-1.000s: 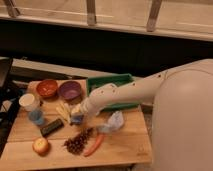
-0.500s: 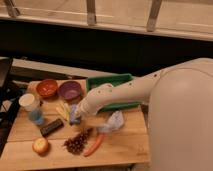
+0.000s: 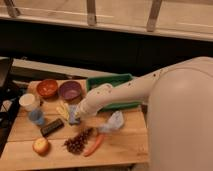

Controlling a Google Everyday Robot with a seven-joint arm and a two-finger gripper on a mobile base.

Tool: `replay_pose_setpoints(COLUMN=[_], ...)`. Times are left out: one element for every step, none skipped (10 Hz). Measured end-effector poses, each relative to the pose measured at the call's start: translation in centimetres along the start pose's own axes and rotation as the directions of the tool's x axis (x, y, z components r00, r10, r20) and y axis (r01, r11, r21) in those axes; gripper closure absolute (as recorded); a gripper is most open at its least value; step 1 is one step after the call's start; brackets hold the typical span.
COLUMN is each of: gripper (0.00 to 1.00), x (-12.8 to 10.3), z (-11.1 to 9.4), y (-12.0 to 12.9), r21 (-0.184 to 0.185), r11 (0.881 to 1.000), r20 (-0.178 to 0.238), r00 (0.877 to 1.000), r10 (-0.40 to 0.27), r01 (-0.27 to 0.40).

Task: Wipe red bowl with sponge

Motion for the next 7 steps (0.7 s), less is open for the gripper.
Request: replay_pose_setpoints(gripper=[1.0,1.0,1.0,1.0,1.0,1.0,1.0], x=[-0.1,-0.3,-0.7,-1.0,-1.5,-2.1,-2.9], z=[-0.6,-1.7,-2.6,-3.5,-4.2,-4.7,-5.0], y=[-0.1,-0.1,0.1,0.6,1.0,1.0,1.1], r21=[0.004,0.014,0.027,0.041,0.053,0.063,0.07], r11=[1.0,1.0,1.0,0.999,0.998,0.998,0.997], r20=[0.013,0.033,0.047,0.062,0.075,0.085,0.093], r00=[1.0,0.999,0.999,0.998,0.997,0.996,0.995], r10=[-0.001,-0.002,-0.008,-0.02,-0.03,-0.035,-0.04], r01=[0.001,0.002,0.006,0.018,0.026,0.03,0.033])
